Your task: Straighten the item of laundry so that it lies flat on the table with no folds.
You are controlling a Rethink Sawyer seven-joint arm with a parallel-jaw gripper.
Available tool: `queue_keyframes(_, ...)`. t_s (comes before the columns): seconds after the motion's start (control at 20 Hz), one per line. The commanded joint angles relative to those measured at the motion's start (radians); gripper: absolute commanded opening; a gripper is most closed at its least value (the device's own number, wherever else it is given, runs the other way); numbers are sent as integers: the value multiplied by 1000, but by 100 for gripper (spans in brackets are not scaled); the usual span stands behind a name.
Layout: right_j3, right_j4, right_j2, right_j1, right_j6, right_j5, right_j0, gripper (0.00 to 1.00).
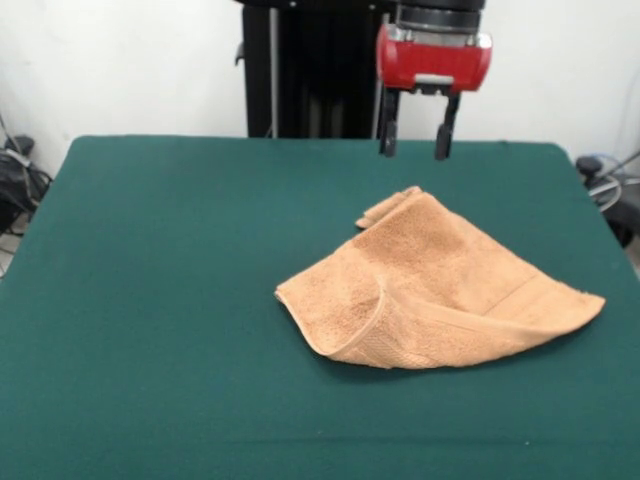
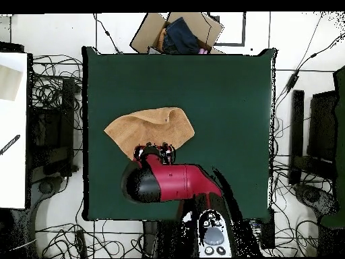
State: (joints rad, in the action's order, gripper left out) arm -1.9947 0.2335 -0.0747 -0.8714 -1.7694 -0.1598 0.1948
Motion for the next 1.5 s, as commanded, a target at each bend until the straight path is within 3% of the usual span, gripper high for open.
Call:
queue_keyframes(0.05,-6,47,-17,137,-136,141,-25,100)
queue_keyframes(1.5,-8,31,83,344,-145,452,-60,100)
